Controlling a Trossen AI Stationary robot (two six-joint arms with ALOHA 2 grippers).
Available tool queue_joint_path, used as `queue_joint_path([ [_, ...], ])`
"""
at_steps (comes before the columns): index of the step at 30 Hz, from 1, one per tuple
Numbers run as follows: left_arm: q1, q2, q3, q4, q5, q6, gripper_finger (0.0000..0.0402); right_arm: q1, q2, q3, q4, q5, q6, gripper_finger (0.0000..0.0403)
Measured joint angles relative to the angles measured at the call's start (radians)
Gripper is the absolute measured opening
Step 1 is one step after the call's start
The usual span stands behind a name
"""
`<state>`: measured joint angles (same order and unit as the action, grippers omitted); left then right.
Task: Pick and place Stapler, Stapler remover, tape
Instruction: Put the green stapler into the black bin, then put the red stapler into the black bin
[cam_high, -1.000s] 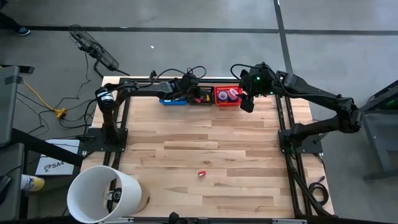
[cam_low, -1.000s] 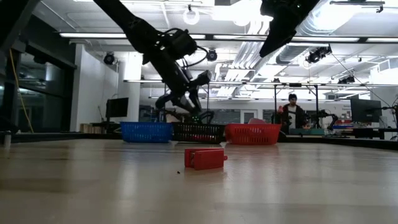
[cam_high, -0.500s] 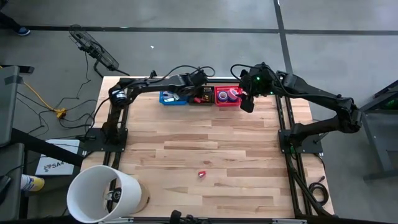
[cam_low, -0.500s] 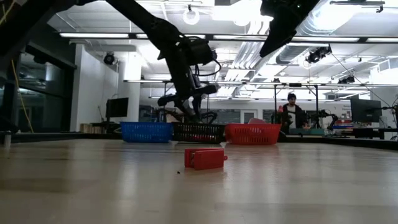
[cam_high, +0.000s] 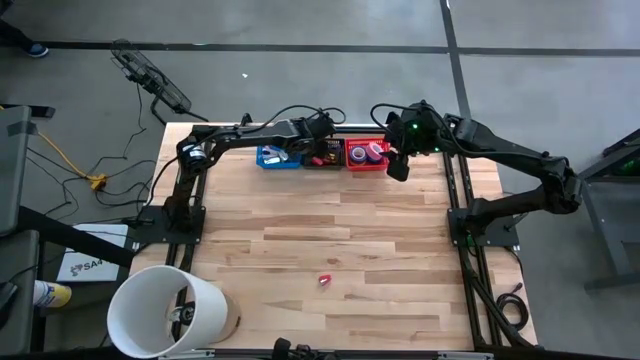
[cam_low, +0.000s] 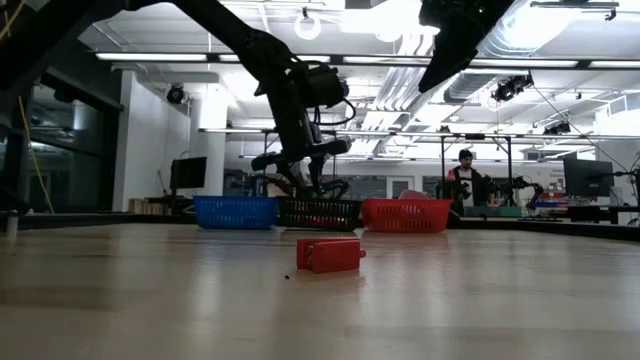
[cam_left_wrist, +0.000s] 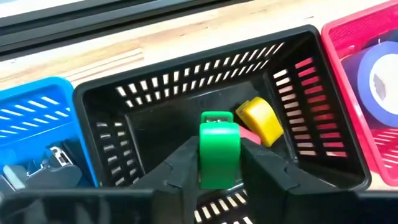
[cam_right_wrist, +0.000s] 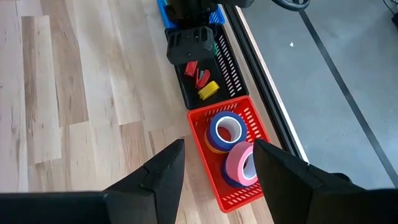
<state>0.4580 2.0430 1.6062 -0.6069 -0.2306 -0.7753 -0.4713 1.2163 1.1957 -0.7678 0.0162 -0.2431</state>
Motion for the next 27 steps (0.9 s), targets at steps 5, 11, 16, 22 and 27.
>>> queue_joint_path([
  [5,0.0,0.0,0.0,-0.006,0.0,0.007,0.0152,0.0,0.0,0.0,-0.001,0.0,0.005,0.0181],
  [11,0.0,0.0,0.0,-0.006,0.002,0.053,0.0185,0.0,0.0,0.0,-0.002,0.0,0.007,0.0181],
  [16,0.0,0.0,0.043,-0.082,0.075,0.157,0.019,0.0,0.0,0.0,-0.012,-0.001,0.007,0.0181],
  [22,-0.006,0.0,0.163,-0.287,0.213,0.373,0.019,0.0,0.0,0.0,-0.029,-0.001,0.007,0.0181],
  [27,-0.042,-0.002,0.238,-0.451,0.279,0.524,0.0191,0.0,0.0,0.0,-0.03,-0.001,0.006,0.0181],
])
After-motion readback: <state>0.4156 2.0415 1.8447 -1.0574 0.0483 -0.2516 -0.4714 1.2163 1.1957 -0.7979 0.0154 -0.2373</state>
